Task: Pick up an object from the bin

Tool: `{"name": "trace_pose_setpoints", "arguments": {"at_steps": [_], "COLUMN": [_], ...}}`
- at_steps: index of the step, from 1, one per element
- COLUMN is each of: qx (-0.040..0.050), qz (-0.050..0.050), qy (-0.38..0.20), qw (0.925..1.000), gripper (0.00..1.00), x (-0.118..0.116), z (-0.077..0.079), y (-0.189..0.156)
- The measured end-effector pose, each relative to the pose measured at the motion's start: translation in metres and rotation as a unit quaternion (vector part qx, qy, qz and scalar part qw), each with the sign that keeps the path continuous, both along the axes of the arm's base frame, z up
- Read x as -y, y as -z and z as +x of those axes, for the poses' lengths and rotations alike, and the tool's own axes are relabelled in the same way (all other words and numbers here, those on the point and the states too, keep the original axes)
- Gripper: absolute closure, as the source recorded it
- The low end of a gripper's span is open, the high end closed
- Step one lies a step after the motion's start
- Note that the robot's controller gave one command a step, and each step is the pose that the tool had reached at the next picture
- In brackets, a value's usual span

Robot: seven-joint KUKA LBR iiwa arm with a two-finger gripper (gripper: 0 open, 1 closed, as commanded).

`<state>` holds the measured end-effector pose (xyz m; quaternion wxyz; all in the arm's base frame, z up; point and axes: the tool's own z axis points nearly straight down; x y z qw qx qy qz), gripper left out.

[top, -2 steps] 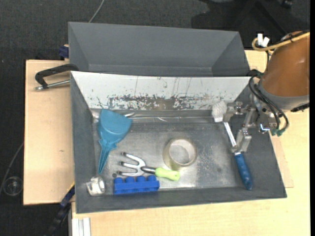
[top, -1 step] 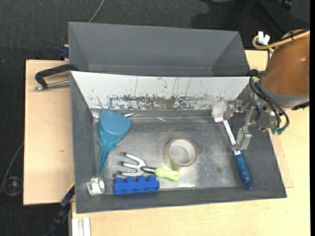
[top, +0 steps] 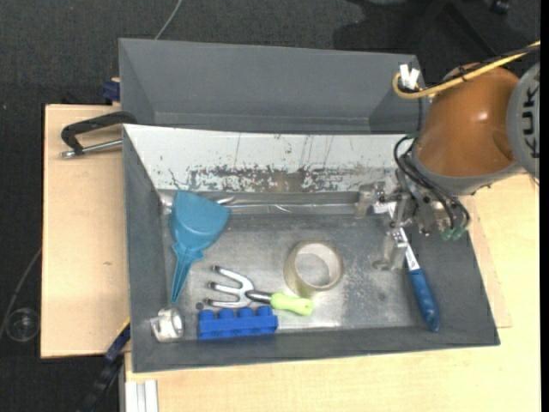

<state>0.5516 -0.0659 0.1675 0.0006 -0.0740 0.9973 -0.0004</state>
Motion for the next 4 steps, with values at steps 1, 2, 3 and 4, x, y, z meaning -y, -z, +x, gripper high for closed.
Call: {"name": "trace_pose_setpoints", "arguments": {"at_steps": [1,2,3,4], "qx": [0.0013,0.0003,0.0026,0.0026], "qz": [0.002,0.001,0.002,0.002], "qy": [0.017,0.097,0.040,0.198], "qw": [0.9998,0.9953,0.9992,0.9801], "gripper": [0.00,0.00,0.00,1.00], "x": [-0.027,-0.047,-0.059,-0.066], "z": [0.004,0.000,0.008,-0.013], "y": [0.009,0.021,0.072,0.096]}}
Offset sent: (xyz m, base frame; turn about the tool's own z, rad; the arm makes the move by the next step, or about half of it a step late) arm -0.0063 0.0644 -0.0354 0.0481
